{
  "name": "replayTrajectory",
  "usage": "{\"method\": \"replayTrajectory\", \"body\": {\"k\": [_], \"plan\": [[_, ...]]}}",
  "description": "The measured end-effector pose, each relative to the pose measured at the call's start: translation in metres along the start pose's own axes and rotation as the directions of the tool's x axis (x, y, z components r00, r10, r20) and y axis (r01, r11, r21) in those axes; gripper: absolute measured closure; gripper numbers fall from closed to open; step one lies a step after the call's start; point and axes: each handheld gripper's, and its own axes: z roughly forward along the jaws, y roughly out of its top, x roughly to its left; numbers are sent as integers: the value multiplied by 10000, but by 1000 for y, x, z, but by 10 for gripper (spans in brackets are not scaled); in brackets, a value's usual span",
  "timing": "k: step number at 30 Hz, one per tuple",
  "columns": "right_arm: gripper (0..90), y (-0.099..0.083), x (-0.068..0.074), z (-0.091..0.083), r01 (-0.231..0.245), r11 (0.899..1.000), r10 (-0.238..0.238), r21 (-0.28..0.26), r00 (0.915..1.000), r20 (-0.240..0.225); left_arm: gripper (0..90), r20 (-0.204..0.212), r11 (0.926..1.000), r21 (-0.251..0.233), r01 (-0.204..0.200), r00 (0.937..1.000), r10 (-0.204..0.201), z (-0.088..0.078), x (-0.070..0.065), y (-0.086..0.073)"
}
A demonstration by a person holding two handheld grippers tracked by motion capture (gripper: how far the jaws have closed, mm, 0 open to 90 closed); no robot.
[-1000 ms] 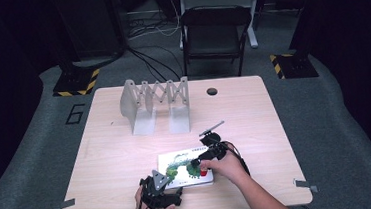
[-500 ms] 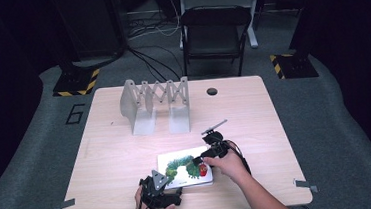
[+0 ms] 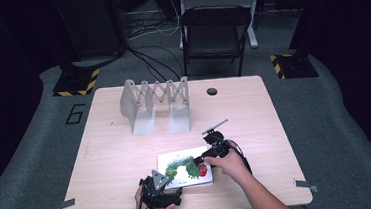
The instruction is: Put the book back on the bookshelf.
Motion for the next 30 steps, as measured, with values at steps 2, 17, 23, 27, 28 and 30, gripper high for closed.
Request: {"method": "replayTrajectory", "body": {"k": [2,17,23,27,28,30], "plan": [[361,0,0,-1,-52,10000,52,-1,10000,-26,25,0,10000,1,-2,10000,2,0,0,0],[444,6,-1,-13,-69,9998,76,185,9992,-396,23,48,9999,-50,89,9999,-89,0,0,-1],[473,17,12,-24,183,9996,-178,209,9996,-213,23,-39,10000,-74,31,10000,-31,-1,0,-2],[511,23,18,-31,247,9996,-244,162,9995,-203,24,-34,10000,-76,-41,10000,41,-1,1,-2],[511,23,18,-31,247,9996,-244,162,9995,-203,24,-34,10000,-76,-41,10000,41,-1,1,-2],[542,27,21,-36,145,9999,-142,81,9993,-339,27,-14,10000,-55,-43,10000,43,-1,1,-2]]}}
